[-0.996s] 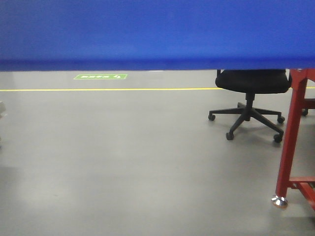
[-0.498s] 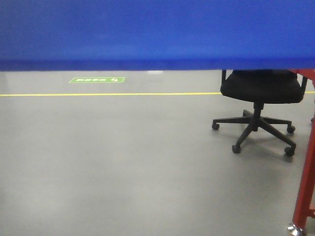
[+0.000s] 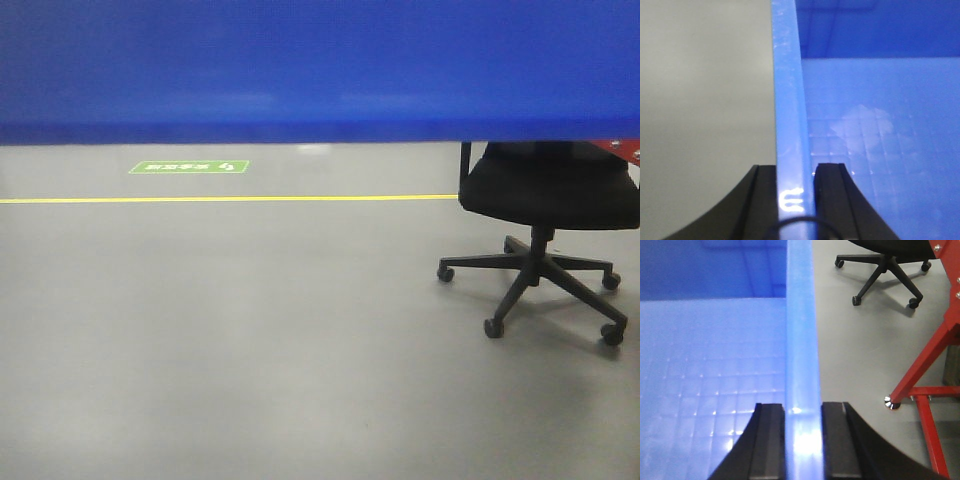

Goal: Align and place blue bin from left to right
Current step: 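Drive the base across the floor carrying the blue bin, then drive the base up to the shelf of blue bins holding the bin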

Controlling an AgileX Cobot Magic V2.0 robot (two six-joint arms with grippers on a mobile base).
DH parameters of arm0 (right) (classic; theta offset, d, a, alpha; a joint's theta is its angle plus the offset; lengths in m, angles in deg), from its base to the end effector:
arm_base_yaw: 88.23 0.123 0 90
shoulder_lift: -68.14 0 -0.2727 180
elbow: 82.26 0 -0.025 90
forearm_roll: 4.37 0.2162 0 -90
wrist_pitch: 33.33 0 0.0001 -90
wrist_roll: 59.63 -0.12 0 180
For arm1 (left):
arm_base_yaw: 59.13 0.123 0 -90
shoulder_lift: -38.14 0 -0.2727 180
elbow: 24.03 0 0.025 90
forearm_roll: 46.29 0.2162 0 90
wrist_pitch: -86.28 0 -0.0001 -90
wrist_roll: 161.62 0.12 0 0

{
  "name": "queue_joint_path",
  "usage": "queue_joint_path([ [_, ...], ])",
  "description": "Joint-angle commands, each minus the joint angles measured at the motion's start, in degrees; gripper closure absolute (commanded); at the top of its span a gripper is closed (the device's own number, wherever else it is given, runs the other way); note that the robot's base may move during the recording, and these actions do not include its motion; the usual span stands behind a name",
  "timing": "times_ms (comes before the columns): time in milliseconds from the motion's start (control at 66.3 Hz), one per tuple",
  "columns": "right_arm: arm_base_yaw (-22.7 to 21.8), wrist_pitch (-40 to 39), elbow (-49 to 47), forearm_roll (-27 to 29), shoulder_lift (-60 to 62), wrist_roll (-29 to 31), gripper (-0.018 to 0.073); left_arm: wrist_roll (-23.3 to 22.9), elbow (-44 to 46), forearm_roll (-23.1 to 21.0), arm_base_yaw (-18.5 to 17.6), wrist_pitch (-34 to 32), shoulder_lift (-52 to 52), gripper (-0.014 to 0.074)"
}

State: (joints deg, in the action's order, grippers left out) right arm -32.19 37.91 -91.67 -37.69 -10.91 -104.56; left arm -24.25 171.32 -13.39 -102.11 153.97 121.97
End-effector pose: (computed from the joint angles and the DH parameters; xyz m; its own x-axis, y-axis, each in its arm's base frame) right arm 0.1698 0.1404 0.4137 -0.6244 -0.0946 -0.7753 -0.2053 0.9776 0.0460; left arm 0.2161 -0.1189 0.4266 -0.5858 -0.0240 -0.8101 0.0406 0.9974 -0.0589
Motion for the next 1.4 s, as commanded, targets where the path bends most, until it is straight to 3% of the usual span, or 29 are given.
queue_joint_path([
  [0, 0.3, -16.7, -0.9, -0.2, 0.1, 0.7, 0.0639, 0.5, 1.1, -1.6, -0.7, -9.1, -0.4, 0.0707],
  [1388, 0.3, -16.8, -0.9, -0.2, 0.1, 0.7, 0.0639, 0.5, 1.1, -1.6, -0.7, -9.1, -0.4, 0.0707],
])
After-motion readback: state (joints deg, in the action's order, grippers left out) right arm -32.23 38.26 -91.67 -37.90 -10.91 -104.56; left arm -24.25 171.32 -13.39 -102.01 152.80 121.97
